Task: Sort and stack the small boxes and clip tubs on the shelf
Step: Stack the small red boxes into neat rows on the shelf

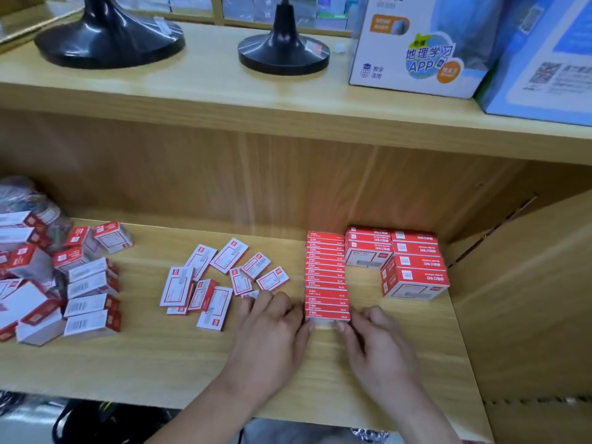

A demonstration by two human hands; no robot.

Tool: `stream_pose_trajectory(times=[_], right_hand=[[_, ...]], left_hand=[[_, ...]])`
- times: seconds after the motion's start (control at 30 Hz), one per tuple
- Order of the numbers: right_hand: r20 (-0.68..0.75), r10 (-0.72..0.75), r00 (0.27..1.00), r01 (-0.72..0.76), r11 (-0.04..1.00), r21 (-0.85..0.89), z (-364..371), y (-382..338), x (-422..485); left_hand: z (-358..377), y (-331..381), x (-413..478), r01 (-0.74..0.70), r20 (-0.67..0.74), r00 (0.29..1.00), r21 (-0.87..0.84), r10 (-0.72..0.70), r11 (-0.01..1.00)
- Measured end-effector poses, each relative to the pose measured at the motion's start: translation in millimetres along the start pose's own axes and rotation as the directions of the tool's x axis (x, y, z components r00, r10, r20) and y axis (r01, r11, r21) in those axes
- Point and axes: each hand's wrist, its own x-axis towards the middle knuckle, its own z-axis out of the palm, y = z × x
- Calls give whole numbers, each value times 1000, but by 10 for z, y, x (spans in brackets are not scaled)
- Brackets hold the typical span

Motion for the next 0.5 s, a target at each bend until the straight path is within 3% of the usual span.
stream_pose_trajectory(times=[0.23,0.43,0.5], right_hand=[[24,-4,1000,7,991,-133,-37,-115,-19],[56,-29,998,36,993,-113,-55,-89,-16],[72,-33,997,35,999,-25,-83,-38,-14]], left_hand=[[37,62,-6,11,-22,1000,38,-10,999],[46,30,13,-12,-2,1000,8,12,1000],[-25,-20,-19,-21,-8,1000,-75,21,997]])
